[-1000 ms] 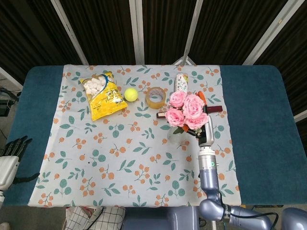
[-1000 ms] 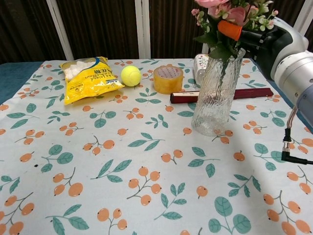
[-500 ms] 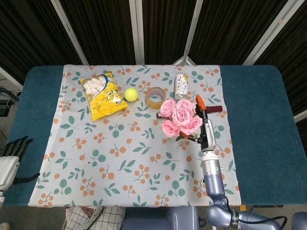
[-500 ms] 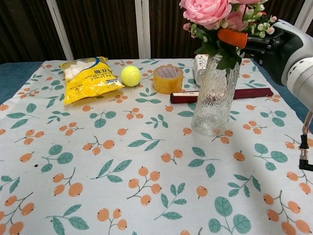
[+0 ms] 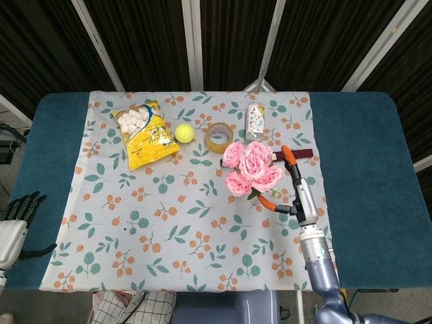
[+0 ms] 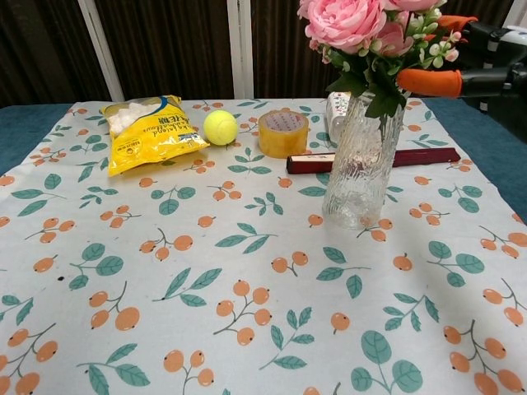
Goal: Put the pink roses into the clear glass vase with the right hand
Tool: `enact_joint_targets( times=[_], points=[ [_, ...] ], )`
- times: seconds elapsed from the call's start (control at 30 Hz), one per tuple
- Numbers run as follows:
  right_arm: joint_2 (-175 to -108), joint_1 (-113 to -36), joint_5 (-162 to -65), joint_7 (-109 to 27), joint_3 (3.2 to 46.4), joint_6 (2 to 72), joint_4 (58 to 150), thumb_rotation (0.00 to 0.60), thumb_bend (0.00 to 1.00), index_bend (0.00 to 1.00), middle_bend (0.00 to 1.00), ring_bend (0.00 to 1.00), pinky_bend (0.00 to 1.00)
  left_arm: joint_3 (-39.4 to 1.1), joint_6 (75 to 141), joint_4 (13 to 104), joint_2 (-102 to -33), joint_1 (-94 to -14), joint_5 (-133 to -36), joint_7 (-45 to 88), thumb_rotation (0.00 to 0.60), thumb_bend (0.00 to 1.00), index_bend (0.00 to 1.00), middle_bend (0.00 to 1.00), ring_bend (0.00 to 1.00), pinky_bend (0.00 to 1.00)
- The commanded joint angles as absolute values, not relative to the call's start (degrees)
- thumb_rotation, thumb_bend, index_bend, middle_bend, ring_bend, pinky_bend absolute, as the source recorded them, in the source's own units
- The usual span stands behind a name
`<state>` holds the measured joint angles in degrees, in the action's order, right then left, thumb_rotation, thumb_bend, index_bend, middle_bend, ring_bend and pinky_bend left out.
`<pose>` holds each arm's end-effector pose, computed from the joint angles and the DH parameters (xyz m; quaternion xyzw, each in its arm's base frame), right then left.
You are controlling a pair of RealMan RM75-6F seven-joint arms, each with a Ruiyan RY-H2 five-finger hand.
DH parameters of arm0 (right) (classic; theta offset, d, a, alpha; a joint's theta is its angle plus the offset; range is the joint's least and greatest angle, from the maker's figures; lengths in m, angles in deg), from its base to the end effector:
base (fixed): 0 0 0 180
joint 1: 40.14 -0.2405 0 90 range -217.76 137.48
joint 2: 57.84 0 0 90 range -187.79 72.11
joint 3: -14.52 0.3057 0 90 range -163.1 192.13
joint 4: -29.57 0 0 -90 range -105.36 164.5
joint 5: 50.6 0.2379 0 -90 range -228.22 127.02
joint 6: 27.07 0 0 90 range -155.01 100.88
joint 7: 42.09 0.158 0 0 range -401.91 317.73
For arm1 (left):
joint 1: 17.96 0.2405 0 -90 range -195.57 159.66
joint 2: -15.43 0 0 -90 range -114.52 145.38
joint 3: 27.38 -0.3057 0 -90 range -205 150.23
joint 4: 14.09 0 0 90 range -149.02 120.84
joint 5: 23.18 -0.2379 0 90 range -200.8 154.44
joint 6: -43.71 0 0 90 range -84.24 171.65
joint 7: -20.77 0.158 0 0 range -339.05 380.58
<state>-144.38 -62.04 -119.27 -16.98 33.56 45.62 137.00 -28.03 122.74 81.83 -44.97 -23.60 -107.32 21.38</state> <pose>-0.1806 -0.3171 0.0307 0.3269 -0.6512 0.6474 0.2235 -0.3720 0.1887 0.1509 -0.6195 -0.4336 -0.3323 0.5637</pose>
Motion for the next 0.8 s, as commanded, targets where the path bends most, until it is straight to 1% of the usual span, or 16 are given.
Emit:
enact_joint_targets(
  times=[0.03, 0.2, 0.3, 0.43, 0.63, 0.8],
  points=[
    [-139.99, -59.48, -121.31, -18.84, 30.58, 45.79, 139.10, 0.600, 0.20, 0.00, 0.00, 0.00, 0.00, -28.04, 122.97, 81.70, -45.01, -23.50, -107.43, 21.42, 0.600, 0.00, 0.00, 0.00, 0.00, 0.00],
    [-133.28, -56.71, -123.91, -19.31, 26.60, 44.91, 139.43, 0.600, 0.20, 0.00, 0.00, 0.00, 0.00, -27.93, 124.09, 81.46, -45.31, -23.18, -108.00, 21.50, 0.600, 0.00, 0.00, 0.00, 0.00, 0.00],
    [-127.35, -54.71, -125.65, -20.28, 23.75, 44.31, 137.89, 0.600, 0.20, 0.00, 0.00, 0.00, 0.00, -27.91, 125.14, 81.02, -45.71, -22.79, -108.49, 21.64, 0.600, 0.00, 0.00, 0.00, 0.00, 0.00],
    [-122.60, -52.10, -128.25, -25.61, 20.76, 46.72, 133.91, 0.600, 0.20, 0.00, 0.00, 0.00, 0.00, -27.88, 125.76, 80.76, -46.23, -22.51, -108.60, 22.57, 0.600, 0.00, 0.00, 0.00, 0.00, 0.00],
    [-120.79, -47.93, -132.59, -37.06, 18.08, 54.64, 125.44, 0.600, 0.20, 0.00, 0.00, 0.00, 0.00, -27.37, 126.49, 80.69, -46.93, -21.92, -107.01, 25.46, 0.600, 0.00, 0.00, 0.00, 0.00, 0.00],
    [-121.11, -45.20, -134.63, -42.22, 17.24, 59.87, 121.33, 0.600, 0.20, 0.00, 0.00, 0.00, 0.00, -26.56, 127.23, 81.13, -47.19, -21.57, -105.52, 27.05, 0.600, 0.00, 0.00, 0.00, 0.00, 0.00]
  ],
)
